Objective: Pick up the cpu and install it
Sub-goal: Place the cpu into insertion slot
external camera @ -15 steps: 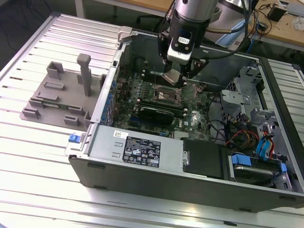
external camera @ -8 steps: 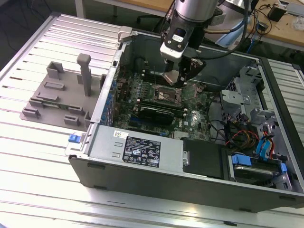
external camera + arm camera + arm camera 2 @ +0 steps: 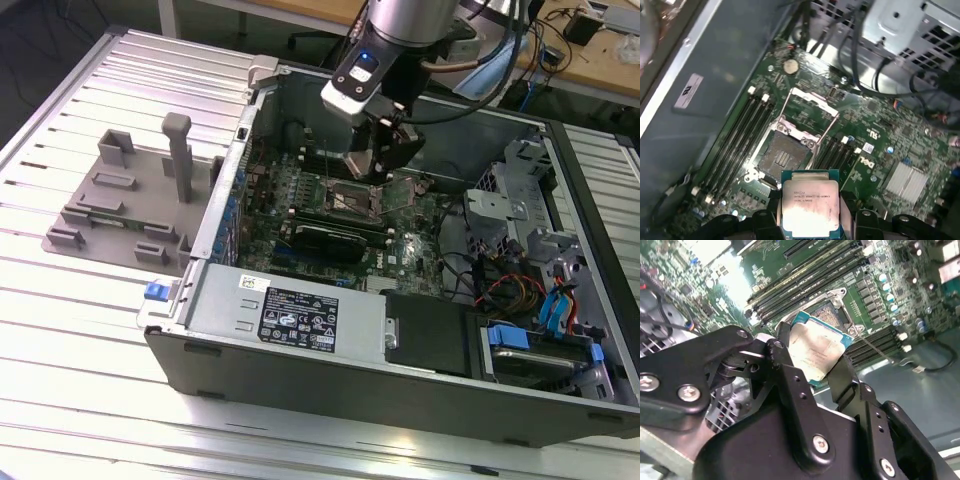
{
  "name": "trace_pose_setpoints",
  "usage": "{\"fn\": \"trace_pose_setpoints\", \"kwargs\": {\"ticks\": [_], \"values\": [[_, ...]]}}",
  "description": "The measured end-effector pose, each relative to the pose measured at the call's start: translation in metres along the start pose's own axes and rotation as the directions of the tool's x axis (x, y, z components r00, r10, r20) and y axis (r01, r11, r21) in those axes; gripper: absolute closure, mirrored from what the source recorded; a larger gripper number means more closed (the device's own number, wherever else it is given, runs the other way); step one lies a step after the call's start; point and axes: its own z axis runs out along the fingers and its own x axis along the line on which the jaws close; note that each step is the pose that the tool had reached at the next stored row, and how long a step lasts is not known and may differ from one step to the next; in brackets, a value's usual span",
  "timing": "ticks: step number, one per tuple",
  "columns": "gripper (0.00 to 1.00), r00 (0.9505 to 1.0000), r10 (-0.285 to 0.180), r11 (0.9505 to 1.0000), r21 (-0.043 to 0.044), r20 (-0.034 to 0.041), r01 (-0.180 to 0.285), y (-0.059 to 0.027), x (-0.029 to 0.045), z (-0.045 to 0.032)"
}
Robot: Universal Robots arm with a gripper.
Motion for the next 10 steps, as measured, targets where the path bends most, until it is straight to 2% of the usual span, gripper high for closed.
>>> {"fn": "trace_pose_setpoints", "kwargs": {"ticks": [3, 6, 10], "values": [[0.45, 0.9980, 0.063, 0.9980, 0.0007, 0.0032, -0.063, 0.0000, 0.0000, 0.0002], [0.45, 0.9928, 0.119, 0.9929, 0.0012, 0.0060, -0.119, 0.0000, 0.0000, 0.0004], [0.45, 0.9787, 0.205, 0.9788, 0.0015, 0.0105, -0.205, 0.0000, 0.0000, 0.0007]]}}
